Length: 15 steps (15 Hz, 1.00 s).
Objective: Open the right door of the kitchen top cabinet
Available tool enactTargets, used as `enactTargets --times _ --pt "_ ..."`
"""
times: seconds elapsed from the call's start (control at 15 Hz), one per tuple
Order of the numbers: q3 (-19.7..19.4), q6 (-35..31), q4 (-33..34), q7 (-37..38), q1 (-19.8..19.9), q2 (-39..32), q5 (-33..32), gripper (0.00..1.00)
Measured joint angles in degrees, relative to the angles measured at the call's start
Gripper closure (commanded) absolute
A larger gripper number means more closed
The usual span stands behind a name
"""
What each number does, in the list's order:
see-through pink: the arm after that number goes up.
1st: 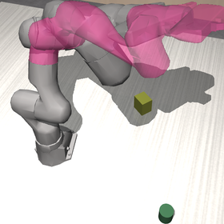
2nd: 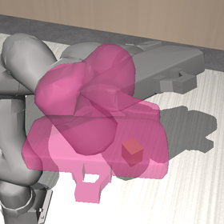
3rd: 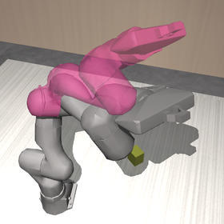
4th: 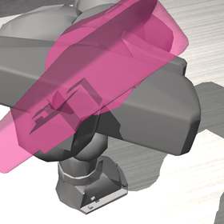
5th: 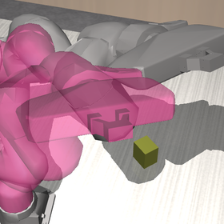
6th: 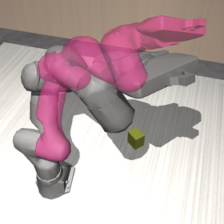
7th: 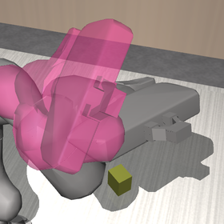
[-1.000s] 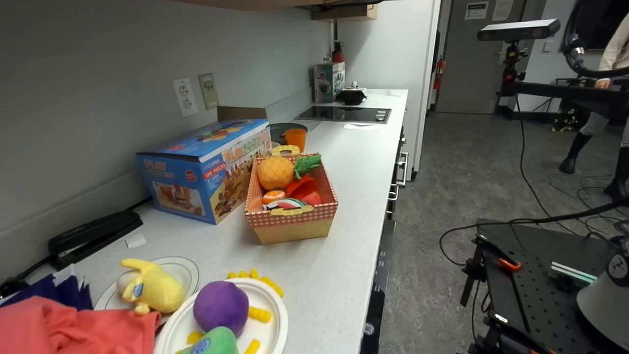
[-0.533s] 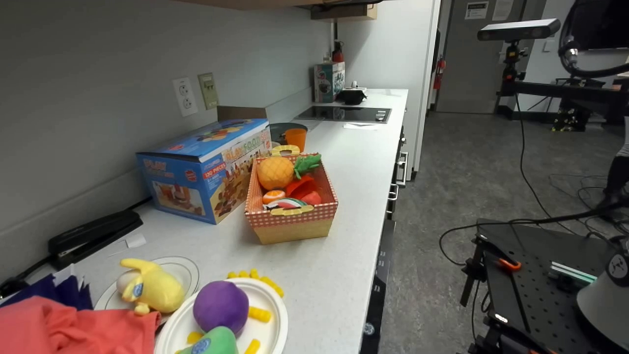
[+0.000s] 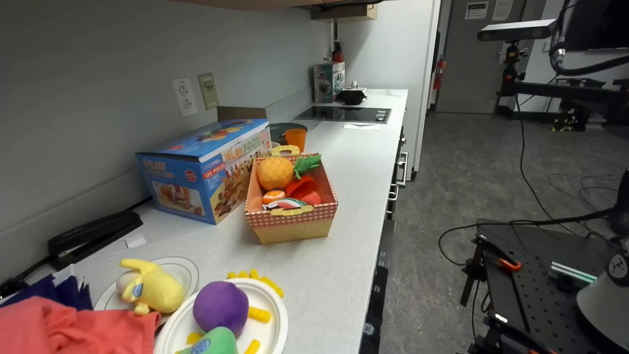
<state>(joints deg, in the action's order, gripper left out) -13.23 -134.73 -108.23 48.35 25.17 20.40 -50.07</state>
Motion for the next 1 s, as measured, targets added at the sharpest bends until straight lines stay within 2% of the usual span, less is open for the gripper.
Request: enactTargets --times 0.6,1.0 --pt "-2.52 -0.60 7.89 6.25 0.06 -6.99 -2.16 0.00" --pt "-5.53 -0.56 12.61 7.00 0.07 -11.61 -2.21 0.00"
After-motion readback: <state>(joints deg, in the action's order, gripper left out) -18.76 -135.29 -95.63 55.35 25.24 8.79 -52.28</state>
